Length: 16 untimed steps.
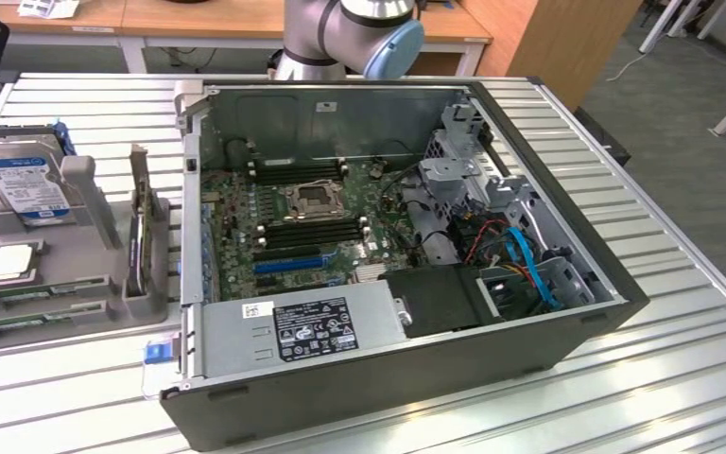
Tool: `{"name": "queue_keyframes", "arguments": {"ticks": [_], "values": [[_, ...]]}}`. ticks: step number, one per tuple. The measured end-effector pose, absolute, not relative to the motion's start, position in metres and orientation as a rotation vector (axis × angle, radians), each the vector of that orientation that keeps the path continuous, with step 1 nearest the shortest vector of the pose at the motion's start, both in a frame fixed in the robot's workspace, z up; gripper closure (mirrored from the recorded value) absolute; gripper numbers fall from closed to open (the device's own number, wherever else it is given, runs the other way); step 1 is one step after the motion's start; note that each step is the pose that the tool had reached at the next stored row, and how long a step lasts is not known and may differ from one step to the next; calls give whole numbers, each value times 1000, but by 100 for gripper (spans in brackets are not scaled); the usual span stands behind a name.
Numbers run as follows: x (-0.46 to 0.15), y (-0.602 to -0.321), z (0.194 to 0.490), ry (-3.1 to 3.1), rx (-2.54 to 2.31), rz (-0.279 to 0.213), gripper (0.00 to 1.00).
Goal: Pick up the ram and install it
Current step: 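Pick up the ram and move it above insertion slot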
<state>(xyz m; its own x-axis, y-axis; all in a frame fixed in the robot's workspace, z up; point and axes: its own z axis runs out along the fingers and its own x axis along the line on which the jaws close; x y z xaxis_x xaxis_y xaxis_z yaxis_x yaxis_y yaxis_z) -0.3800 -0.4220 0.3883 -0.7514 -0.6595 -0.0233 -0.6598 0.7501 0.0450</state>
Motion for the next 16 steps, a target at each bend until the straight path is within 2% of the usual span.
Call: {"name": "queue_keyframes", "arguments": {"ticks": [16], "values": [[-380,-422,388,2761,-1498,80,90]]}}
